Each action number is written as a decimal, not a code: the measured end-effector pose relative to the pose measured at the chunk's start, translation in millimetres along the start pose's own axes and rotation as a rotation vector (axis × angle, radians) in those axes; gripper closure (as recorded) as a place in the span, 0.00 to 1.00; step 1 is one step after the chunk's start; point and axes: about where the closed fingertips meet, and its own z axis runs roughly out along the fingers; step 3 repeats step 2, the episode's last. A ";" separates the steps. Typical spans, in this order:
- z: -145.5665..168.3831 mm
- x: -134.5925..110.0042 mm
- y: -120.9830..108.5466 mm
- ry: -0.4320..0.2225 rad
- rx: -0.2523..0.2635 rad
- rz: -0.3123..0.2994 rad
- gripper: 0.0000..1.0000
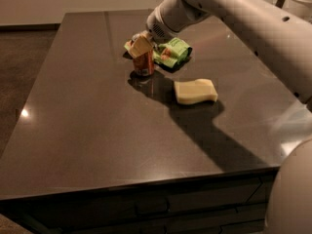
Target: Move coke can near green rice chip bag
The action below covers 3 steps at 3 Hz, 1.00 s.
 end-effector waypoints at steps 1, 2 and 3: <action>2.0 -0.1 1.0 0.000 -0.002 -0.001 0.00; 2.0 -0.1 1.0 0.001 -0.002 -0.001 0.00; 2.0 -0.1 1.0 0.001 -0.002 -0.001 0.00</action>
Offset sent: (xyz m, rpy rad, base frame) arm 0.0000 0.0016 -0.0014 -0.0001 0.0012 0.0021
